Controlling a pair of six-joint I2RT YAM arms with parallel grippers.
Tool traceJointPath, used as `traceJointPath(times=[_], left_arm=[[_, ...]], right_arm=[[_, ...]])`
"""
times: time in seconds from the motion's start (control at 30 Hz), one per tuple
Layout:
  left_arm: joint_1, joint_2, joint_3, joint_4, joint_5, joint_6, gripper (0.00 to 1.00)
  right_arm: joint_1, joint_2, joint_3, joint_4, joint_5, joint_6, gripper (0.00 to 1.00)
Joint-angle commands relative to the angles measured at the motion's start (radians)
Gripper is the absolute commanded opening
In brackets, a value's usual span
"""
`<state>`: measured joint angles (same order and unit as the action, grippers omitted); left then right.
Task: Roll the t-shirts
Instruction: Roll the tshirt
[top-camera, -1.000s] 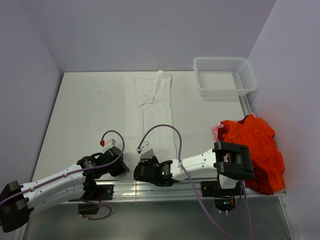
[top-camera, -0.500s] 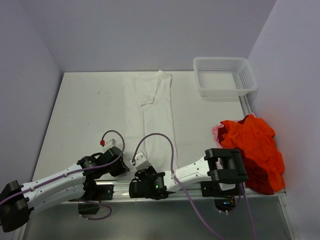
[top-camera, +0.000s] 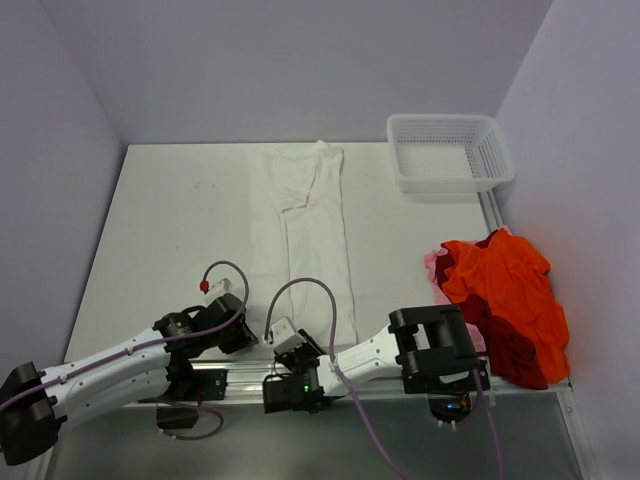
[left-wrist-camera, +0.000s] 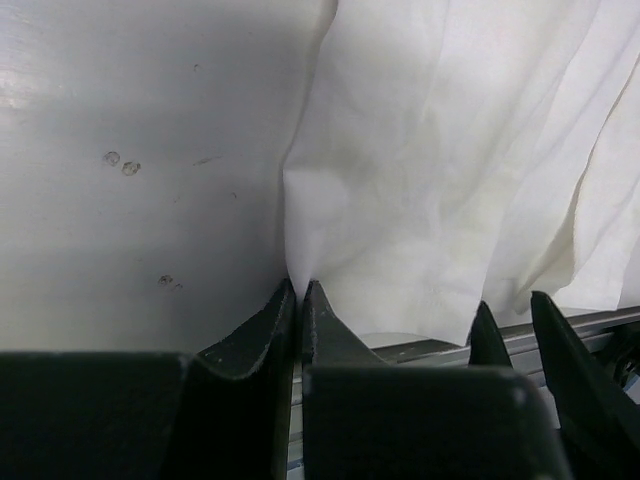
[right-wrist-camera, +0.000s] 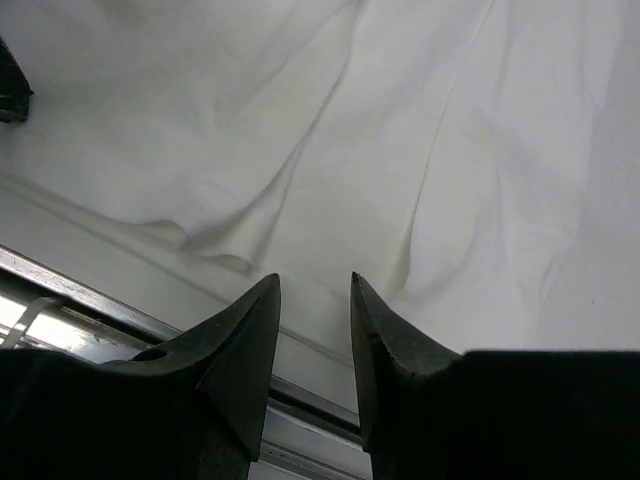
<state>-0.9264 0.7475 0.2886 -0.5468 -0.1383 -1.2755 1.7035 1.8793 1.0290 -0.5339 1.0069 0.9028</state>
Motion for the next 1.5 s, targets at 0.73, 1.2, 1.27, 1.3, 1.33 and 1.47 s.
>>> traceJointPath(times=[0.73,1.2,1.27,1.3,1.33,1.47], left_arm=[[-0.003,-0.008,0.038,-0.028,0.028,0.027,0.03],[-0.003,-0.028,0.038,-0.062,0.034,0.018,0.29],[-0.003,-0.036,0.035,-0.064,0.039,0.013,0.29],[-0.003,-0.037,0.032,-0.065,0.037,0.011,0.29],[-0.003,-0.039,0.03,-0.068,0.034,0.008,0.29],[-0.003,-0.046,0.023,-0.065,0.034,0.005,0.3]], right_arm=[[-0.329,-0.821,-0.625,0.377,-0.48,0.142,0.42],[-0.43,-0.971,-0.736,0.307,-0.685,0.26,0.54],[-0.429,-0.973,-0.742,0.289,-0.665,0.274,0.54],[-0.429,-0.979,-0.748,0.278,-0.656,0.286,0.54],[-0.429,-0.99,-0.756,0.285,-0.659,0.285,0.54],[-0.429,-1.051,-0.759,0.258,-0.645,0.285,0.54]])
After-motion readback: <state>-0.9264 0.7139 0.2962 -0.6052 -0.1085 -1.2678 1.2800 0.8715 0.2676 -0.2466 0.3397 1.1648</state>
